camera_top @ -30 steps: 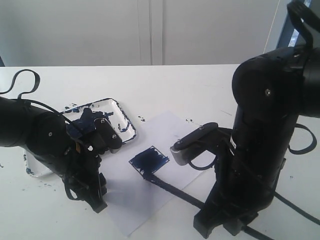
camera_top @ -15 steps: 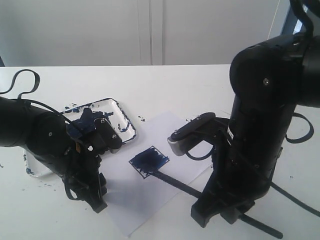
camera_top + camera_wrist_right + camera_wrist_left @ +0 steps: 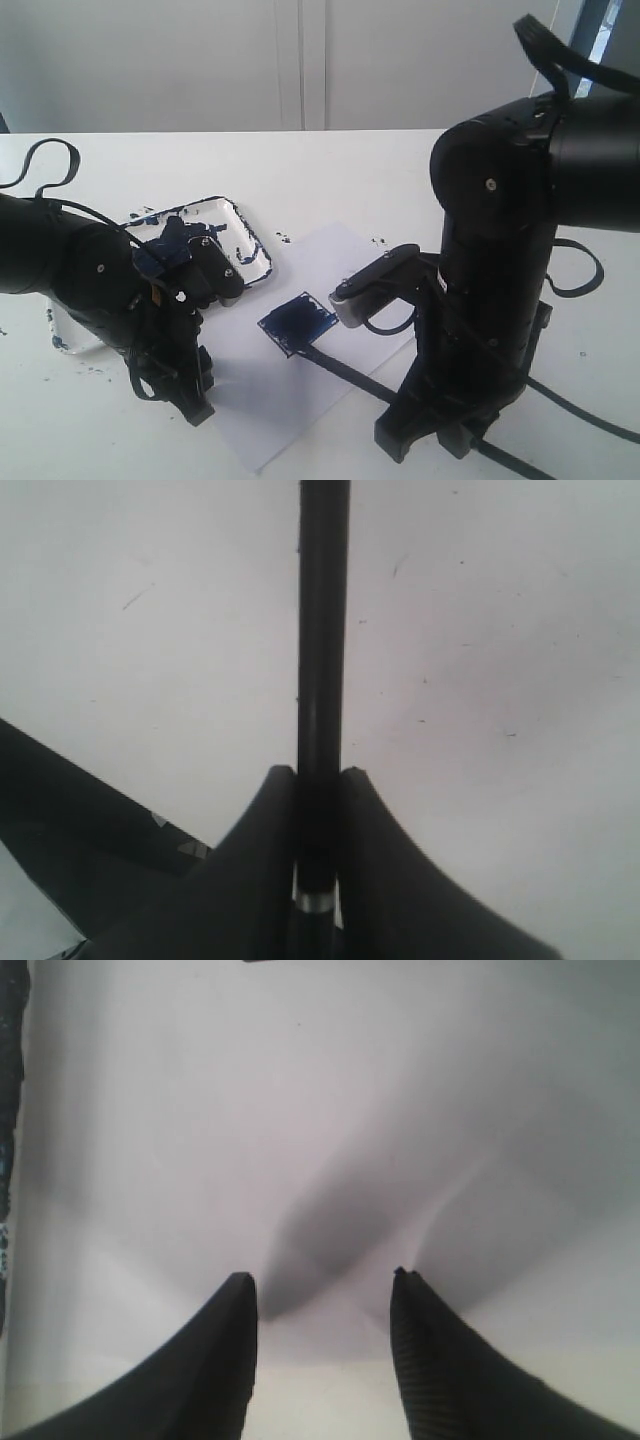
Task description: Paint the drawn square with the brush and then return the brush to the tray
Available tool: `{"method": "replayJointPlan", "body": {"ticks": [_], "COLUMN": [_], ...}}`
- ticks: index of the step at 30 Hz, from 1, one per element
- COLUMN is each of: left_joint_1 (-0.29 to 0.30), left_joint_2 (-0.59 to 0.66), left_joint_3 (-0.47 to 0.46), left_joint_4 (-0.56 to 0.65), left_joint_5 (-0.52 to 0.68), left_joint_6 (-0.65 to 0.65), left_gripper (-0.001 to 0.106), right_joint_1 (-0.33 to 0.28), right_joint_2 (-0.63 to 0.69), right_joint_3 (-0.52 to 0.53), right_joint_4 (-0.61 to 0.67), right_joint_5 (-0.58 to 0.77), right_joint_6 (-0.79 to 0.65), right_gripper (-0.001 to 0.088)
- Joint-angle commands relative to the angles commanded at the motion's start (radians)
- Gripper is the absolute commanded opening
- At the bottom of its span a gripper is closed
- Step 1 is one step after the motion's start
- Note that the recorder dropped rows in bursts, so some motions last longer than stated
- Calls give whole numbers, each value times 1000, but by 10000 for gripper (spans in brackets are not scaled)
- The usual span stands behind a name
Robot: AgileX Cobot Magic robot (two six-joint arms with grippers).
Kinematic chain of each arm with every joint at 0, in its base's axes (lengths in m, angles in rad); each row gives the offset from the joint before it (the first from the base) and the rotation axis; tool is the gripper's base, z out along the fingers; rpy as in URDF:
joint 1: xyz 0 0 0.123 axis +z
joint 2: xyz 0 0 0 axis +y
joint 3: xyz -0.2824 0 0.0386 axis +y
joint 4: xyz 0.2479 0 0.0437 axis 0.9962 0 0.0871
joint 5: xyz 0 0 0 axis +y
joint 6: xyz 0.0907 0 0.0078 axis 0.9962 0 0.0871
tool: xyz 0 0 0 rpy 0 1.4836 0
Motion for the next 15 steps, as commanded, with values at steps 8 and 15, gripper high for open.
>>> {"method": "replayJointPlan", "body": {"ticks": [8,15], "left_joint_1": [0,0], "left_joint_2": [0,0], "left_joint_3": [0,0], "left_joint_4": [0,0], "left_joint_5": [-2,2], "left_joint_6": [-2,-2], "left_gripper": [479,479], "right_joint_1": [0,0], "right_joint_2": [5,0], "right_joint_3": [0,0], "right_joint_4": [2,4], "right_joint_5": [0,0], "right_joint_6": [0,3], "right_gripper": [0,0]}}
